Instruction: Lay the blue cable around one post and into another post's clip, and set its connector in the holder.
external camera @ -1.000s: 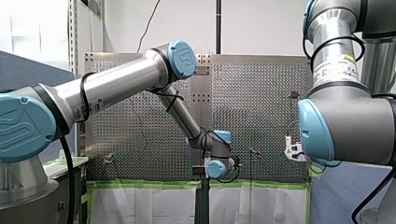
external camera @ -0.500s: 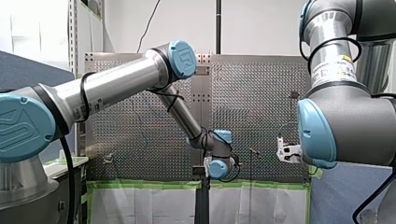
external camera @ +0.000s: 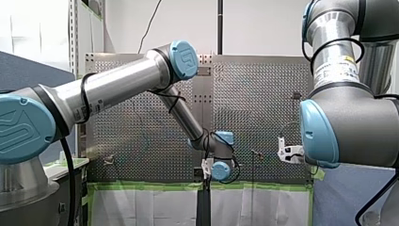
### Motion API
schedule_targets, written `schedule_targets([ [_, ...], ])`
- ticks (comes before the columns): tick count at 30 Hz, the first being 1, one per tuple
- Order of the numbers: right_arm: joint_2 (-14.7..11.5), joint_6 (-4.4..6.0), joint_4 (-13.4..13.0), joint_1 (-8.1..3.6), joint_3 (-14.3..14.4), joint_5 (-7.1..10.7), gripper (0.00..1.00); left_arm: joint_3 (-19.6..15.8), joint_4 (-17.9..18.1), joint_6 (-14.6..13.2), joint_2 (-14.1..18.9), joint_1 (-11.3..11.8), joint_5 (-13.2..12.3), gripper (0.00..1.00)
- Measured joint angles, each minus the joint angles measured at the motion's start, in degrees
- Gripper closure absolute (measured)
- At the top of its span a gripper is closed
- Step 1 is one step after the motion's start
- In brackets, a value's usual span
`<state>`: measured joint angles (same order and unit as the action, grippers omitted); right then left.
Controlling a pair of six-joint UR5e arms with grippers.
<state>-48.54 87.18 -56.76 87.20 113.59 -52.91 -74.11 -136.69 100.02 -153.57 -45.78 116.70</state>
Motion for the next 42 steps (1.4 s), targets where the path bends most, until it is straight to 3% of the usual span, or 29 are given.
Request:
schedule_targets([
  [10,0.0,-0.22,2.4,-0.29,-0.2,-2.91,1.00,-1.6,0.4,0.0,0.1,0.3,0.4,0.99],
  [16,0.0,-0.44,3.5,-1.19,-0.3,-3.39,1.00,-1.6,0.3,0.1,0.1,-0.1,0.9,0.99],
  [24,0.0,0.03,3.5,-2.23,-1.0,-5.55,1.00,-1.3,0.8,0.4,0.1,0.9,0.4,0.99],
  [42,0.3,0.23,3.4,-2.34,-1.7,-6.54,1.00,0.3,2.0,-0.2,0.0,1.1,-2.6,0.99],
])
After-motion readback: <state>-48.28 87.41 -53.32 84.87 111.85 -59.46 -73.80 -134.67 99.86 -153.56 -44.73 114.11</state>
